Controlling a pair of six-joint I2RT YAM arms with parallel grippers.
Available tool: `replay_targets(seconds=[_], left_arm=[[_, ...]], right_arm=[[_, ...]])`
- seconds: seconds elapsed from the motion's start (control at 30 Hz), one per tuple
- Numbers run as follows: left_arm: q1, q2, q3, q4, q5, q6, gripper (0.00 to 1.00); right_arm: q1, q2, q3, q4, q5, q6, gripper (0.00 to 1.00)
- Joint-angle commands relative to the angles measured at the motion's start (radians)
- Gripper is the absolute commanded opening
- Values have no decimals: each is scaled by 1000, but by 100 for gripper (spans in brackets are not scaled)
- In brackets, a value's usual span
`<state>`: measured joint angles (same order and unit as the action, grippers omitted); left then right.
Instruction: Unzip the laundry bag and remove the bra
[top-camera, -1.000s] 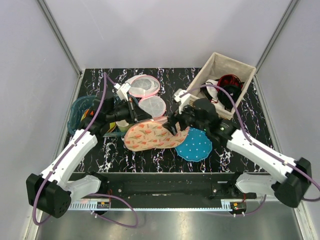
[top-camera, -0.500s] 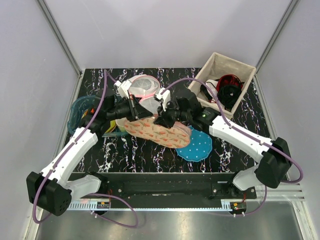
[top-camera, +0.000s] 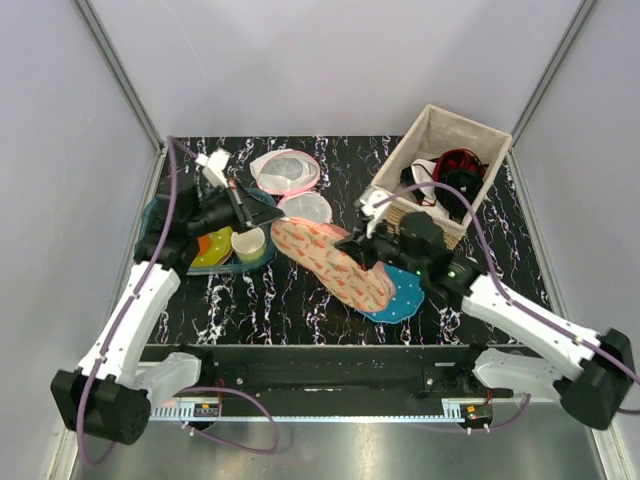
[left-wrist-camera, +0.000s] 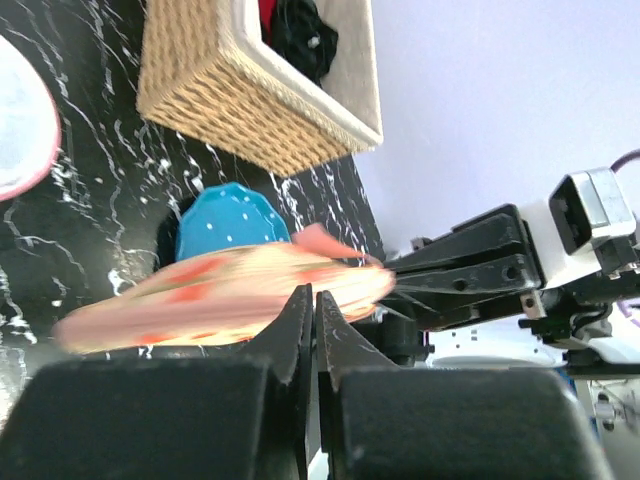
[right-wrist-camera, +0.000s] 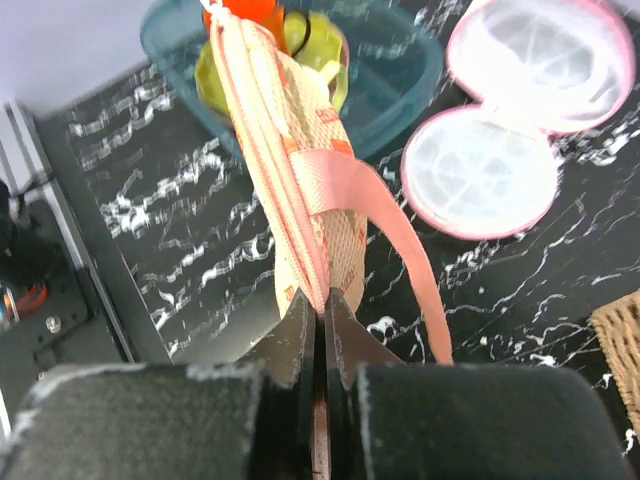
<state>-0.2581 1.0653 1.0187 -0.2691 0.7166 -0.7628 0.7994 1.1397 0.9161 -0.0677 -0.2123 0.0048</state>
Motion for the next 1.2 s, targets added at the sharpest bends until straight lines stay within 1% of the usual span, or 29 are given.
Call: replay_targets(seconds=[0.0, 0.07, 0.17, 0.23, 0.3, 0.33, 0.5, 0.57, 0.63, 0.67, 0.7, 0.73, 0.77, 0.8, 0.83, 0.9, 0.93, 0.97, 1.0, 1.03, 1.07, 1.1, 1.13, 1.17], left_arm=[[144, -94, -86, 119, 124, -75, 0], [184, -108, -144, 136, 150, -104, 0], [198, -105, -222, 212, 159, -147, 0], [206, -74, -274, 266, 170, -168, 0], [201, -38, -308, 390, 193, -228, 0], [200, -27, -325, 405, 195, -237, 0], [200, 13, -312, 372, 187, -197, 0], [200, 19, -312, 370, 185, -197, 0], [200, 25, -318, 392, 173, -210, 0], [197, 38, -325, 424, 172, -254, 0], [189, 48, -339, 505, 164, -274, 0], [160, 65, -335, 510, 150, -276, 0], [143, 103, -322, 489, 130, -235, 0], [125, 131, -293, 443, 113, -213, 0], [97, 151, -284, 433, 116, -201, 0], [83, 170, -255, 406, 130, -173, 0], [80, 164, -240, 384, 126, -156, 0], [80, 154, -218, 348, 115, -100, 0], [82, 142, -144, 223, 77, -52, 3], [82, 142, -96, 143, 46, 50, 27], [82, 145, -45, 8, 20, 98, 35], [82, 150, 48, -46, -12, 137, 43], [82, 160, 90, -95, -34, 184, 57], [82, 162, 165, -184, -86, 198, 62]], right_arm=[[1, -185, -162, 356, 135, 148, 0], [0, -219, -207, 466, 165, 234, 0], [1, -265, -263, 563, 166, 308, 0], [1, -293, -284, 586, 166, 323, 0], [0, -298, -280, 588, 185, 328, 0], [0, -299, -276, 589, 191, 328, 0], [-5, -305, -284, 693, 185, 414, 0], [-11, -307, -299, 782, 195, 484, 0], [-15, -293, -313, 848, 194, 527, 0], [-14, -284, -315, 859, 183, 552, 0], [-14, -250, -300, 852, 171, 554, 0], [-16, -227, -283, 821, 160, 551, 0], [-16, -204, -269, 763, 162, 547, 0], [-14, -155, -258, 760, 160, 544, 0], [-16, -134, -258, 749, 169, 549, 0], [-16, -92, -244, 706, 188, 555, 0], [-14, -78, -232, 631, 177, 546, 0], [-14, -52, -186, 568, 171, 532, 0], [-14, -35, -154, 493, 162, 528, 0], [-16, -20, -125, 356, 171, 529, 0], [-14, 4, -93, 311, 177, 534, 0], [-16, 14, -85, 272, 188, 546, 0], [-16, 18, -89, 250, 203, 575, 0], [-16, 18, -103, 249, 206, 586, 0]])
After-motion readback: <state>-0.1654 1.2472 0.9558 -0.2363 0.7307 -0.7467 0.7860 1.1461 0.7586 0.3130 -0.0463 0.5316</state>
